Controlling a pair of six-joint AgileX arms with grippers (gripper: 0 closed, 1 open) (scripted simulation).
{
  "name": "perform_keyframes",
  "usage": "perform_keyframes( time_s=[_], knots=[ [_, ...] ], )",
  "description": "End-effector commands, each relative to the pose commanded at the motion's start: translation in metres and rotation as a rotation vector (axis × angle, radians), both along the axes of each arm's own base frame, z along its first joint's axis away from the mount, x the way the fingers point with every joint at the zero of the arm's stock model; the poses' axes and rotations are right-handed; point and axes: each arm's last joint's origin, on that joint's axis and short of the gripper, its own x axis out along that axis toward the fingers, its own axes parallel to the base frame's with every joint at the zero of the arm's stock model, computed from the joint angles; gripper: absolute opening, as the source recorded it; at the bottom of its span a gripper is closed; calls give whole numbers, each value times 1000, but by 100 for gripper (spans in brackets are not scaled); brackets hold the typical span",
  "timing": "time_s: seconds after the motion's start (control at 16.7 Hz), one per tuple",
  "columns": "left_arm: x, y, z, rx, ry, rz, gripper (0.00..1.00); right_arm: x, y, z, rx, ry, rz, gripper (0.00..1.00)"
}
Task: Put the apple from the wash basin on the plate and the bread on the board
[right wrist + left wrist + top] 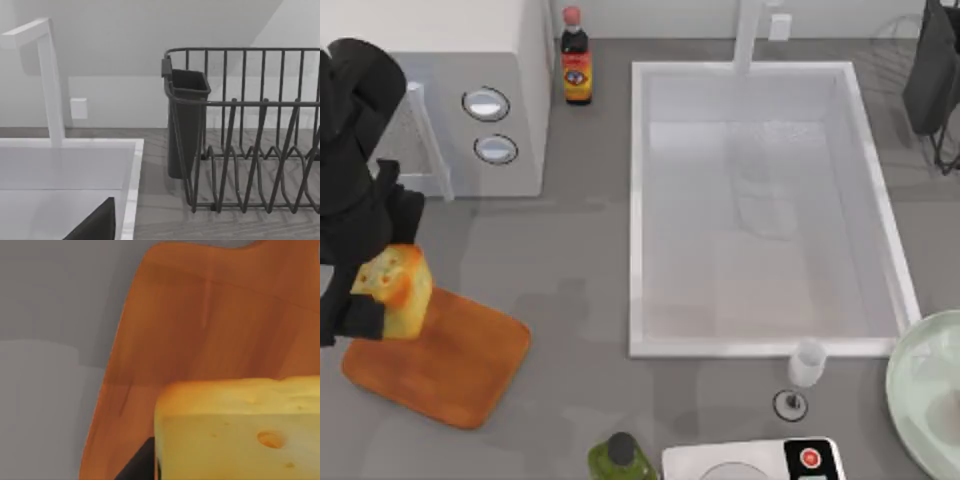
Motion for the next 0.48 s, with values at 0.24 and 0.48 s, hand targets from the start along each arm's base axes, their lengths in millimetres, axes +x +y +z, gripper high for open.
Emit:
perform_keyframes(
  time_s=[0.24, 0.48],
  knots=[
    [-1, -4, 0, 0, -6, 62, 0, 0, 0, 0, 0, 0, 0, 100],
    [0, -2, -1, 0, -5, 64, 0, 0, 0, 0, 0, 0, 0, 100]
  ],
)
